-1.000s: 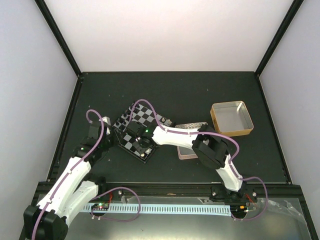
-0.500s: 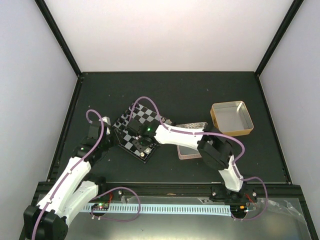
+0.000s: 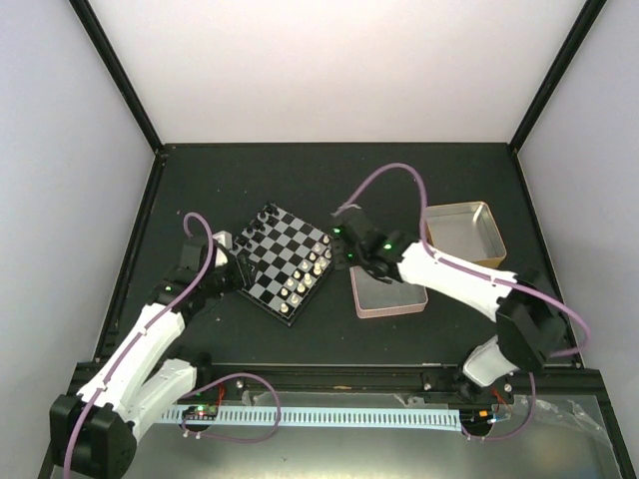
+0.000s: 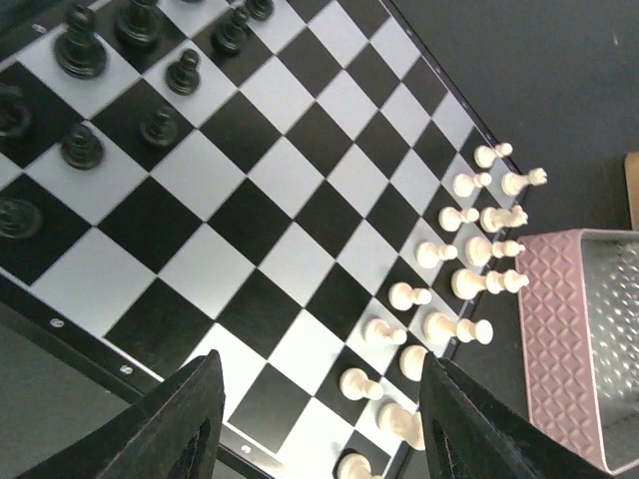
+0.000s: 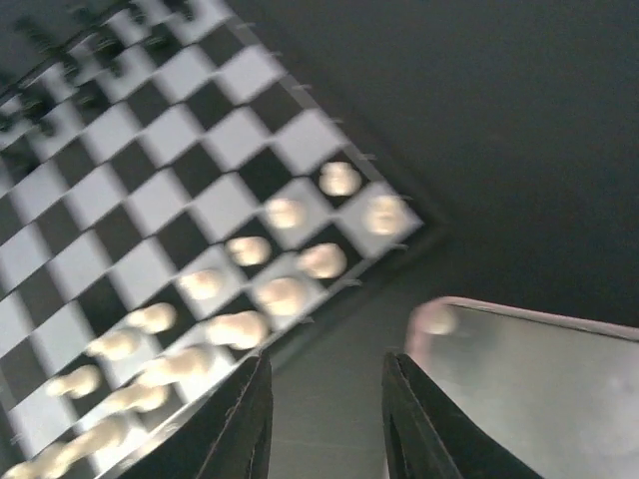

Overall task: Set up the chess pieces on the board
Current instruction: Pick up the chess piece from the storage box.

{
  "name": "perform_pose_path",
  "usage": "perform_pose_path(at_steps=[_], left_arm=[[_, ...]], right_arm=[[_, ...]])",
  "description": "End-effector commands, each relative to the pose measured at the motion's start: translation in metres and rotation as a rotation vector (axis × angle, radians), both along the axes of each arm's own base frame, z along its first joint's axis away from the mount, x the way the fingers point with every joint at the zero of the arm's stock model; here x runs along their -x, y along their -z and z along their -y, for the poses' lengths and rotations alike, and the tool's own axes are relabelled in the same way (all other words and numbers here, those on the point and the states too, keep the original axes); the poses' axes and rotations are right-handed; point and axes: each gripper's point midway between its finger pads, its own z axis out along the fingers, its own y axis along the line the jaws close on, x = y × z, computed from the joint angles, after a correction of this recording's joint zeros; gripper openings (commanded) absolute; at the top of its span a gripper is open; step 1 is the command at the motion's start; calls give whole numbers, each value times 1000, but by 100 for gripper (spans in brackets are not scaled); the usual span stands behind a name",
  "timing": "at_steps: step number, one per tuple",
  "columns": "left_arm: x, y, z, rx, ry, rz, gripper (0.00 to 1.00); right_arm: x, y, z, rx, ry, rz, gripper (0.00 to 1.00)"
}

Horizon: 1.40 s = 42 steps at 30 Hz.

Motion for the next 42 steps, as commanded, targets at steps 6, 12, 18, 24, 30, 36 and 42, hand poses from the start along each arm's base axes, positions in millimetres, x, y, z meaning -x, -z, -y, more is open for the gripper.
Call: perform_pose_path(at_steps=[6, 12, 18, 24, 30, 36, 42], left_arm=[[-15, -30, 25, 71, 126, 64, 55], [-16, -28, 27, 79, 123, 45, 54], [-15, -25, 27, 81, 118, 33, 52], [-15, -25, 26, 78, 117, 30, 52], [-14, -24, 26, 78, 115, 26, 52], [-13, -25, 24, 73, 110, 28, 52], [-13, -25, 24, 74, 107, 25, 52]], right_arm=[[-26, 33, 75, -167, 246, -86, 31], [-34, 53, 76, -200, 253, -141, 28], [-40, 68, 74, -202, 276, -187, 22], [-41, 87, 69, -201, 294, -267, 20], [-46, 87, 63, -220, 297, -274, 27], [-49, 96, 61, -208, 310, -297, 30], [-50, 110, 67, -158, 339, -311, 29]])
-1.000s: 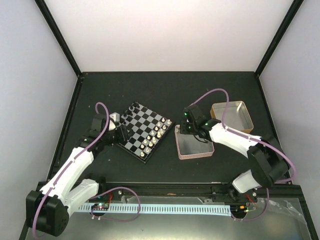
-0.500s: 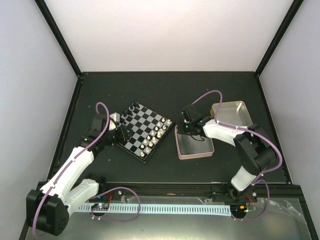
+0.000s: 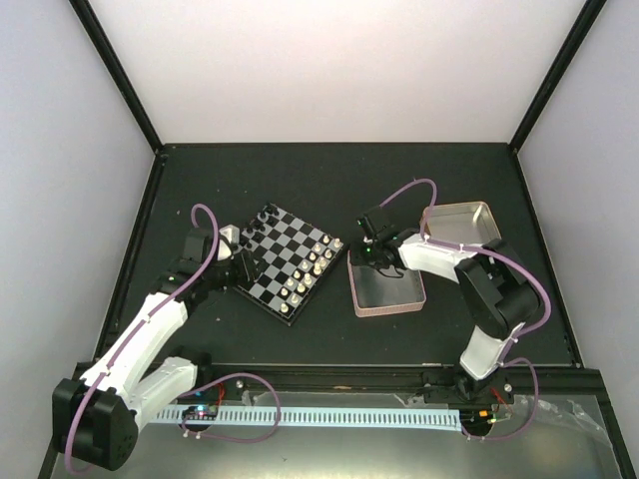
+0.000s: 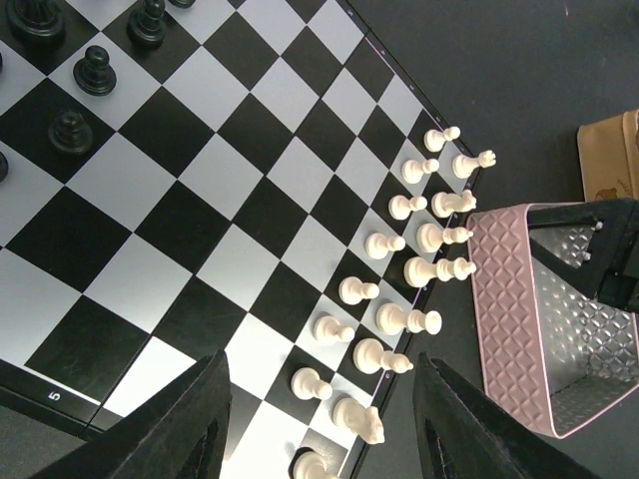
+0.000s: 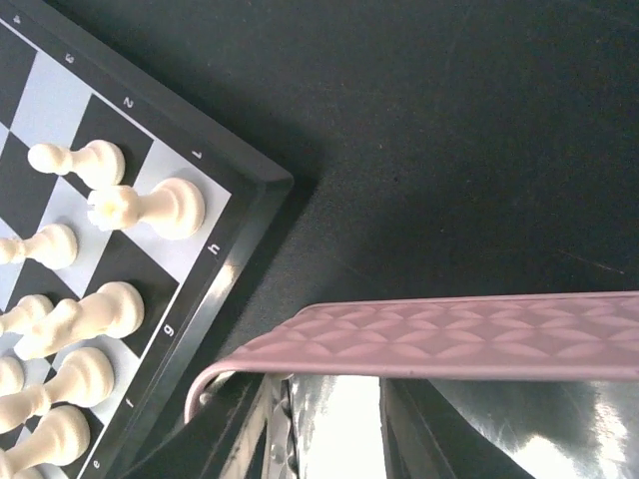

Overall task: Set up the chess pieces on the board
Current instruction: Pick up the chess piece from the storage box.

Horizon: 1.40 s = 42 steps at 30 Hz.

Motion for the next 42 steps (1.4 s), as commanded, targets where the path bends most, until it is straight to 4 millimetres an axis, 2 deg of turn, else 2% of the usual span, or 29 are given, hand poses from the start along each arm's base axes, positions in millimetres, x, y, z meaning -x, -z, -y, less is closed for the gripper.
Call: perform_pose_path(at_steps=[1, 6, 16, 21, 29, 42], left_arm=[[-6, -18, 3, 20, 4, 39, 52], [-6, -17, 3, 21, 3, 37, 52], [-7, -15, 3, 19, 1, 34, 52], [-7, -14, 3, 20, -1, 34, 52], [-7, -14, 3, 17, 0, 34, 52], [-8, -12, 3, 19, 2, 30, 52]], right_arm=[[-9, 3, 2, 23, 29, 2, 29], [-9, 6, 12, 71, 49, 7, 26], [-8, -5, 29, 174, 71, 44, 21], [-12, -15, 20, 143, 38, 75, 23], [-19, -6, 15, 185, -14, 64, 19], [-18, 3, 23, 248, -17, 46, 16]])
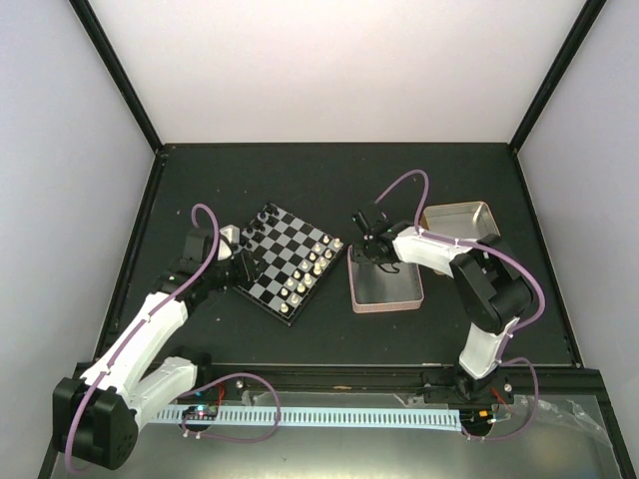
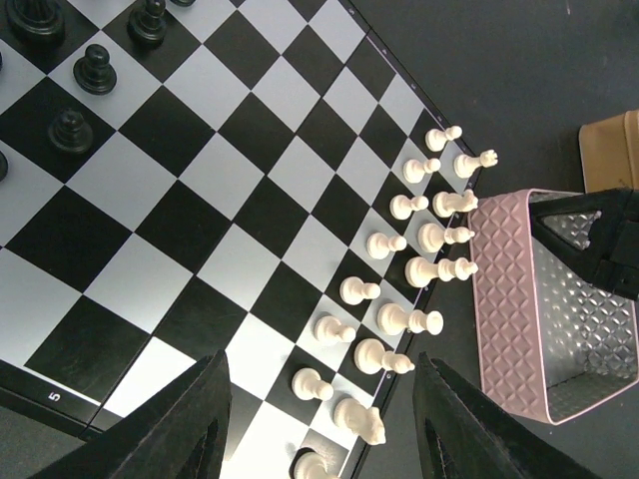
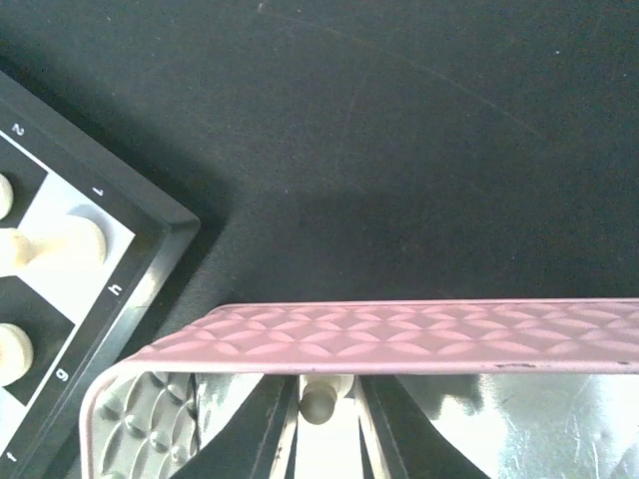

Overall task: Set up the chess pieces on the board
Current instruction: Pick up the chess piece from the storage box.

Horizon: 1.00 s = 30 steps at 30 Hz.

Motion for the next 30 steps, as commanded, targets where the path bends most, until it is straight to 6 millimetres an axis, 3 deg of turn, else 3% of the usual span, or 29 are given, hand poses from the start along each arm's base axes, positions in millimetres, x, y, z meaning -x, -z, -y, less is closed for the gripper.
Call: perform_pose_path(at_steps=[1, 10, 18, 23, 30], left_arm=[[-8, -12, 4, 20, 4, 29, 52], [-8, -16, 4, 26, 5, 41, 52], [-8, -21, -5, 5, -43, 69, 52], [-8, -29, -21, -11, -144, 108, 52], [2, -48, -48, -21, -296, 214, 53]], right_arm=[[-5, 0, 1, 40, -11, 14, 16], [-5, -8, -1, 44, -24, 36, 2], [12, -53, -12, -9, -73, 96, 1], [27, -73, -53, -68, -192, 125, 1], [70, -91, -148, -97, -484, 162, 1]])
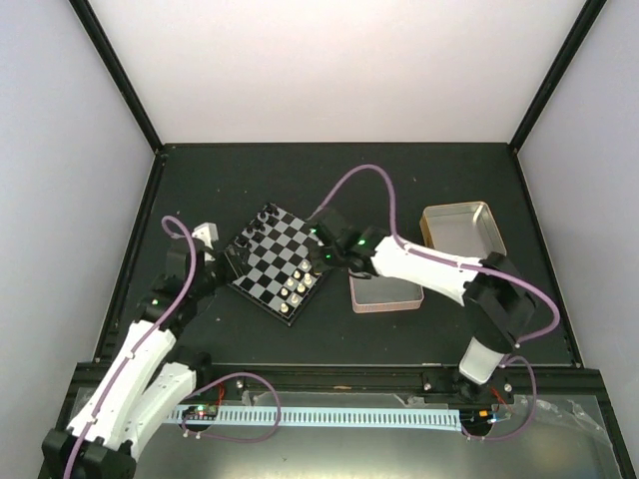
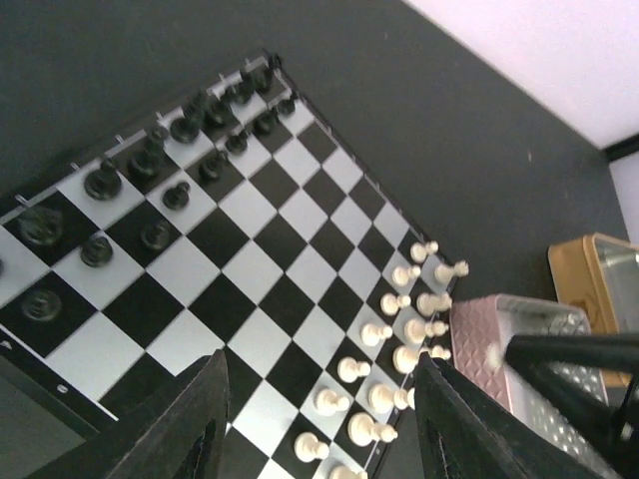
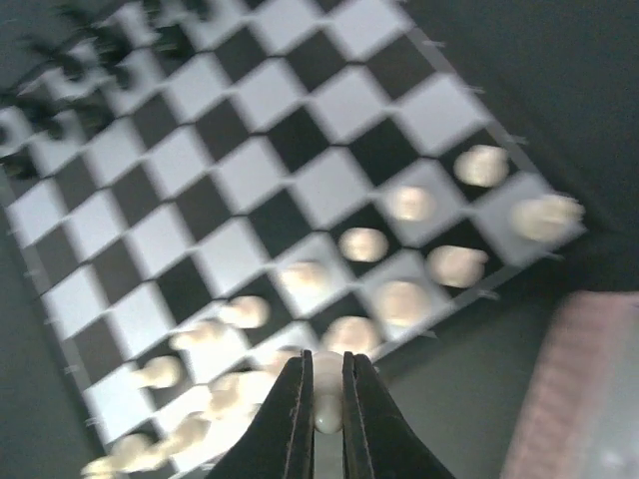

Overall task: Set up the chess pieces on the board
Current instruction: Pick up the chess piece from the storage box, then place the chess piece on the chessboard.

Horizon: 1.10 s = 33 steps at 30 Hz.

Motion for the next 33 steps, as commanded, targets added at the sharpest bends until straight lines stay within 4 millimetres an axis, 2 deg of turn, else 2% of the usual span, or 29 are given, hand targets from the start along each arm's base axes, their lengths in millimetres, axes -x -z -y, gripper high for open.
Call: perform_pose_path(at_steps=[1, 4, 7, 10, 14, 22, 33], left_arm=[[6, -10, -26, -20, -145, 61, 53], [14, -22, -39, -29, -201, 117, 55], [22, -36, -53, -34, -266, 194, 56], [27, -41, -64, -33, -316, 265, 59], [37, -40, -75, -34, -365, 284, 61], [42, -38, -82, -58, -394, 276, 63], [41, -35, -83, -67, -397, 268, 65]], right_arm=[[30, -8, -59, -1, -204, 22, 1], [53, -8, -91, 20, -328, 39, 1], [73, -2, -115, 76, -444, 53, 2], [90, 16, -126, 171, -543, 38, 2], [96, 37, -128, 216, -572, -9, 2], [100, 55, -129, 260, -592, -63, 2], [90, 76, -125, 356, -574, -67, 5]])
